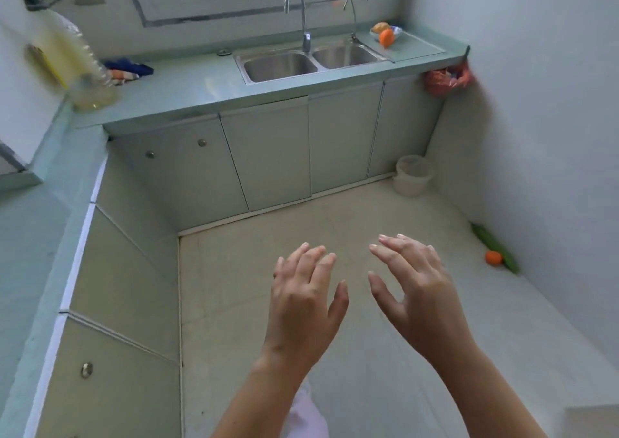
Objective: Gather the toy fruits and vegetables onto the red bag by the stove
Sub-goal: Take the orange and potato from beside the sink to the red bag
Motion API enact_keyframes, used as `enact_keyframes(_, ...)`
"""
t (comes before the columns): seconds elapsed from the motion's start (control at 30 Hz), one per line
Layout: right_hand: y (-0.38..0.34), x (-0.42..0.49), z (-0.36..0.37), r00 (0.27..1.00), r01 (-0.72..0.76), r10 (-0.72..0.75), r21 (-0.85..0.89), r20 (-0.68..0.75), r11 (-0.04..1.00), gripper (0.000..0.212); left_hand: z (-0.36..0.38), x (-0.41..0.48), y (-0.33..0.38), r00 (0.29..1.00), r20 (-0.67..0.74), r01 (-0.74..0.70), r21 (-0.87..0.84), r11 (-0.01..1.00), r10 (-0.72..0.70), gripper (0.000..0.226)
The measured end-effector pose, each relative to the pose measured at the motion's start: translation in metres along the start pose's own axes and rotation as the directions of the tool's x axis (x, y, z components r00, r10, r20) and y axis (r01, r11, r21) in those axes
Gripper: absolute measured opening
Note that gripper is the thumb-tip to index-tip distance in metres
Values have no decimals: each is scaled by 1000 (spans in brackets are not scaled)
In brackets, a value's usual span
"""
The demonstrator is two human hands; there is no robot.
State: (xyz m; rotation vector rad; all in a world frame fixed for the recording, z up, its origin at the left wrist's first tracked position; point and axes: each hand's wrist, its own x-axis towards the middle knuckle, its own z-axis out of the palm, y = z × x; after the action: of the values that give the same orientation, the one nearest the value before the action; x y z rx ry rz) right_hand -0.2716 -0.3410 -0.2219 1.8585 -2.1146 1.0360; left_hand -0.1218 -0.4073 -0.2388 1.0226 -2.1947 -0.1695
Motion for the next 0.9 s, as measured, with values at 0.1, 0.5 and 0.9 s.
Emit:
enact_keyframes(0.1, 6, 46, 23, 1000, -22, 22, -25, 20, 999, 37, 16, 48, -28, 1000, 1, -9, -41, 999, 9, 37)
enact_keyframes(0.5, 37, 196, 93, 999, -48, 47, -25, -26, 999, 37, 64, 197, -114, 999, -16, -50, -99, 994, 49, 36)
enact_keyframes(0.9, 142, 298, 143, 988, -145, 143, -36, -59, 989, 38, 165, 316, -141, 993, 55, -103, -90, 991, 108, 36)
